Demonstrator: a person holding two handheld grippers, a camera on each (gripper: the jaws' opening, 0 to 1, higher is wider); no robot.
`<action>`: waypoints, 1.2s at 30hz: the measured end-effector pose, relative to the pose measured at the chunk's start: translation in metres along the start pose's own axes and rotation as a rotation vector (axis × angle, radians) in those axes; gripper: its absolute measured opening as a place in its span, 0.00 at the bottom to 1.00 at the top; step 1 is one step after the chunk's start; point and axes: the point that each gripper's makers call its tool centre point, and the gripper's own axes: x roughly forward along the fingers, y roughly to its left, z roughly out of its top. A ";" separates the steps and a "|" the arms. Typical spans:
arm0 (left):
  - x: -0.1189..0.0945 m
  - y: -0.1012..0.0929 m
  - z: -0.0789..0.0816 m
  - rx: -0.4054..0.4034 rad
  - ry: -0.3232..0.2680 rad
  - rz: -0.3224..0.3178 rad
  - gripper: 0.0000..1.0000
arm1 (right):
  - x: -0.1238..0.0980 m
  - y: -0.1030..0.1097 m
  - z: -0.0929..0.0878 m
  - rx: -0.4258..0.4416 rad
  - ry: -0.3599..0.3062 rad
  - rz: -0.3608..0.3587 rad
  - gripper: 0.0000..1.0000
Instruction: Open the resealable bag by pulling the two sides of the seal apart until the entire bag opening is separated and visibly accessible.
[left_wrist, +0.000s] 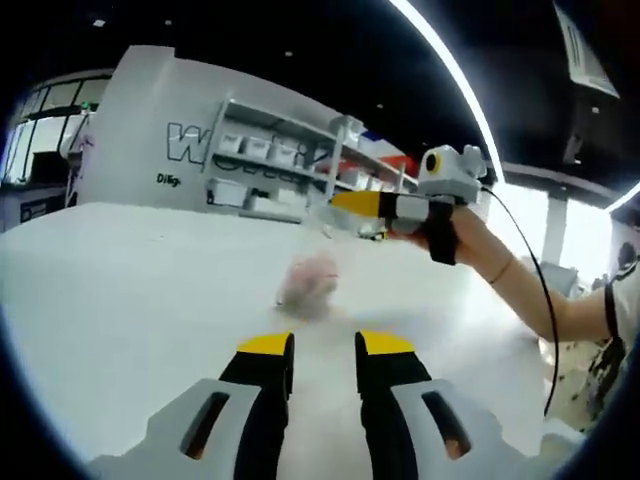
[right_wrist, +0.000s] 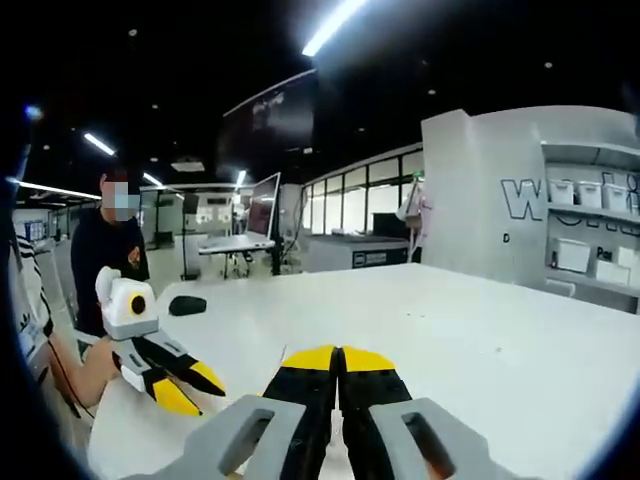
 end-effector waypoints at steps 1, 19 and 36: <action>-0.001 0.000 0.000 0.008 -0.001 -0.001 0.28 | 0.001 -0.001 0.000 -0.001 0.002 0.000 0.00; -0.002 0.000 0.000 -0.006 -0.020 -0.015 0.28 | 0.023 -0.034 0.008 -0.088 0.010 -0.032 0.00; -0.003 -0.001 0.000 -0.012 -0.021 -0.018 0.28 | 0.044 -0.059 0.014 -0.162 0.001 -0.050 0.00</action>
